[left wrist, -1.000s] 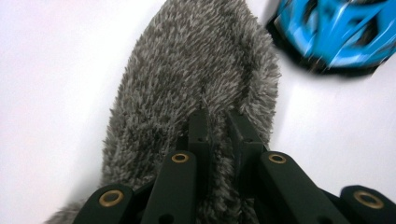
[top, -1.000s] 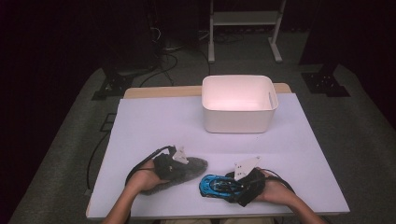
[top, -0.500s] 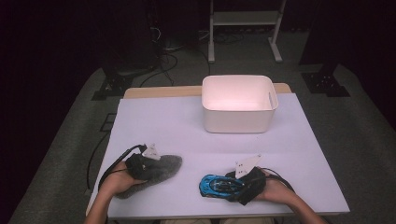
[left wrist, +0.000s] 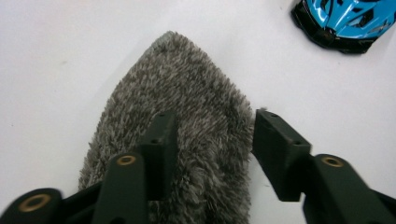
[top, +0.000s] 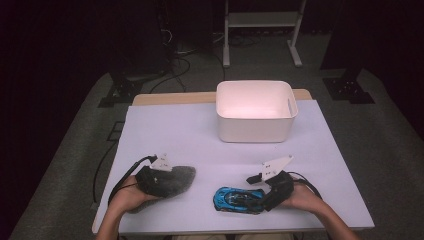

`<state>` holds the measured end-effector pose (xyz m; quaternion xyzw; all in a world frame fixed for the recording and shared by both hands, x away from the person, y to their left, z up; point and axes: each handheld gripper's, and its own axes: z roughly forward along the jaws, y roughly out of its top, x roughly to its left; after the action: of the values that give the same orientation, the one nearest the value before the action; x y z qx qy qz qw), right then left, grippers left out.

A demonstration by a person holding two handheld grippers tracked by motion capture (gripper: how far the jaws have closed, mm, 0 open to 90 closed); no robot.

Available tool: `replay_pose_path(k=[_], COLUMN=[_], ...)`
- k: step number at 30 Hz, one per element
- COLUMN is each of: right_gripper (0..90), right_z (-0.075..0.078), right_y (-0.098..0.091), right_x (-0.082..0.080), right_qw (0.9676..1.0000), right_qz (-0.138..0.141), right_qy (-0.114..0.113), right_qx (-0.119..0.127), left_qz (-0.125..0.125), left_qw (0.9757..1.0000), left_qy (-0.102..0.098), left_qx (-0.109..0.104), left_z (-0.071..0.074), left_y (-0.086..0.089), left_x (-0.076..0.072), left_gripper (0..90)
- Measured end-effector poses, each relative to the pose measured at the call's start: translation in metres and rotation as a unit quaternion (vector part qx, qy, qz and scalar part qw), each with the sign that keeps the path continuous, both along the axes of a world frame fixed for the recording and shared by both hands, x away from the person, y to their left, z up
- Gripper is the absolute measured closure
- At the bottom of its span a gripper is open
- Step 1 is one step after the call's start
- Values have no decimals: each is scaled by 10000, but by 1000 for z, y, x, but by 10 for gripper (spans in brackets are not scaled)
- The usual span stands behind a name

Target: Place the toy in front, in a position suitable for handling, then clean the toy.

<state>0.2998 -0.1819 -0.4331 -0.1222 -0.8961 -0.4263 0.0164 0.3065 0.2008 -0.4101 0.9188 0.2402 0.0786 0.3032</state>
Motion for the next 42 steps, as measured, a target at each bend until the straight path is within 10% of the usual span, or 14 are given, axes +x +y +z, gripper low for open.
replay_pose_path(k=[19,42], right_gripper=[213,213], right_z=[38,95], right_y=[-18,-8], right_x=[50,99], right_qw=[9991,9983], right_qz=[-114,62], right_qy=[-94,-362], right_qx=[-387,-448], left_qz=[160,292], left_qw=[9996,9987], left_qy=[-237,-168], left_qx=[-65,-377], left_z=[-1,3], left_y=[-2,4], left_x=[-1,-6], left_gripper=[217,170])
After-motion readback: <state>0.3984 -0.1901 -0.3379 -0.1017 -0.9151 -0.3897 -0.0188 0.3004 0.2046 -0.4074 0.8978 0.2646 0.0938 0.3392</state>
